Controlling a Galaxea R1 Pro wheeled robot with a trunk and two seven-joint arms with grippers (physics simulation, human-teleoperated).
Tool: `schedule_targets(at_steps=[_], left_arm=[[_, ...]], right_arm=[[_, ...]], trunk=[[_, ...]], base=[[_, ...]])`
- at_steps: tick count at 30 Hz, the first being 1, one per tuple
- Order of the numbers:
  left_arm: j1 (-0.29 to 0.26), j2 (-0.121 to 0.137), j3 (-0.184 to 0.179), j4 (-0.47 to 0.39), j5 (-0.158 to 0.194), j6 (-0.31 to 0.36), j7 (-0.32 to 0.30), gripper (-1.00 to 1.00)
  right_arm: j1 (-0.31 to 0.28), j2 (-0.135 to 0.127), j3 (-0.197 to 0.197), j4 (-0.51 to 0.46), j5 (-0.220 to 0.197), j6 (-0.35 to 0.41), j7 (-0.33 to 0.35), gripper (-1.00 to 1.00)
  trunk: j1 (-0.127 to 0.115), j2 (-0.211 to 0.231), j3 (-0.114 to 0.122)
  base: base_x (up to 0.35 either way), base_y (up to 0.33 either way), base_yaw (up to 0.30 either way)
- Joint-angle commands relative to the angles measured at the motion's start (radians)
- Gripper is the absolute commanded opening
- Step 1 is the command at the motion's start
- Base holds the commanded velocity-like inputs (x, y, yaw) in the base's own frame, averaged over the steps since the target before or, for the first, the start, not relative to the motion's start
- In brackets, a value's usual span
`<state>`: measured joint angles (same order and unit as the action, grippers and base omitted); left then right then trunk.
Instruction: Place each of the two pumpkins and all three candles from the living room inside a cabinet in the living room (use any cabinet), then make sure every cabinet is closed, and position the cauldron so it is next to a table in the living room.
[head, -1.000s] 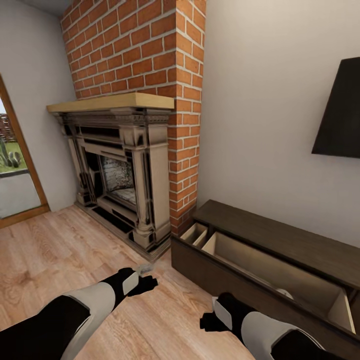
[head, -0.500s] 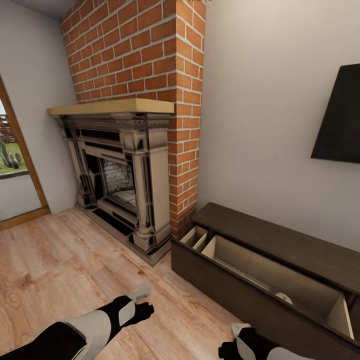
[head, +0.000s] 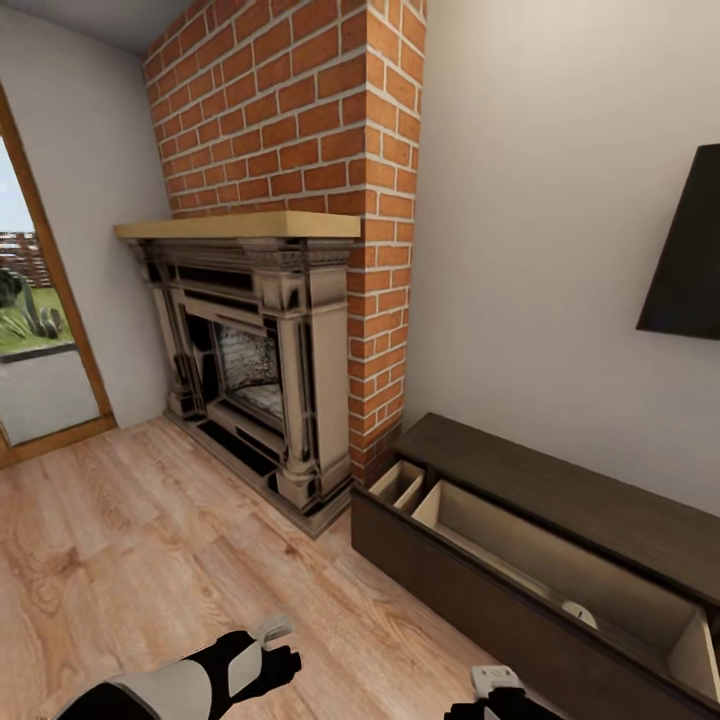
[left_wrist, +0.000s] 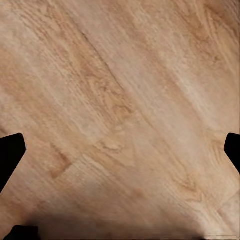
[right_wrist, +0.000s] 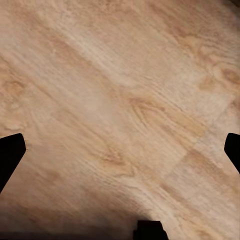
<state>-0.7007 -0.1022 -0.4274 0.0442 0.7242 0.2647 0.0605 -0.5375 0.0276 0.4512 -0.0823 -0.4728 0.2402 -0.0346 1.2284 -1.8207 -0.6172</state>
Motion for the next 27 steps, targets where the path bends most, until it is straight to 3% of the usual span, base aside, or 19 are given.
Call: schedule_targets(at_steps=[1, 12, 15, 16, 17, 27], left_arm=[[0.002, -0.001, -0.008, 0.001, 0.011, 0.002, 0.002, 1.0], [0.017, -0.001, -0.008, 0.001, 0.011, -0.007, 0.0, 1.0], [0.018, -0.002, -0.008, 0.002, 0.011, -0.058, 0.0, 1.0], [0.019, -0.001, -0.008, 0.003, 0.012, -0.087, 0.001, 1.0], [0.019, -0.001, -0.007, 0.003, 0.012, -0.092, 0.001, 1.0], [0.02, 0.005, -0.007, 0.003, 0.015, -0.099, 0.001, 1.0]], right_arm=[[0.0, -0.001, 0.008, -0.002, -0.009, 0.005, -0.004, 1.0], [0.001, -0.007, 0.011, -0.002, -0.007, 0.004, -0.004, 1.0], [0.001, -0.008, 0.039, -0.002, -0.007, 0.005, -0.004, 1.0], [0.001, -0.008, 0.086, -0.002, -0.008, 0.005, -0.003, 1.0], [0.001, -0.008, 0.1, -0.002, -0.008, 0.005, -0.003, 1.0], [0.001, -0.008, 0.124, -0.002, -0.009, 0.005, -0.002, 1.0]], trunk=[[-0.004, 0.007, 0.003], [-0.012, 0.021, 0.021], [-0.012, 0.021, 0.024], [-0.012, 0.021, 0.025], [-0.012, 0.021, 0.026], [-0.012, 0.021, 0.034]], base=[[0.0, 0.0, 0.215], [0.0, 0.0, 0.222], [0.0, 0.0, 0.224], [0.0, 0.0, 0.224], [0.0, 0.0, 0.224], [0.067, 0.005, 0.217]])
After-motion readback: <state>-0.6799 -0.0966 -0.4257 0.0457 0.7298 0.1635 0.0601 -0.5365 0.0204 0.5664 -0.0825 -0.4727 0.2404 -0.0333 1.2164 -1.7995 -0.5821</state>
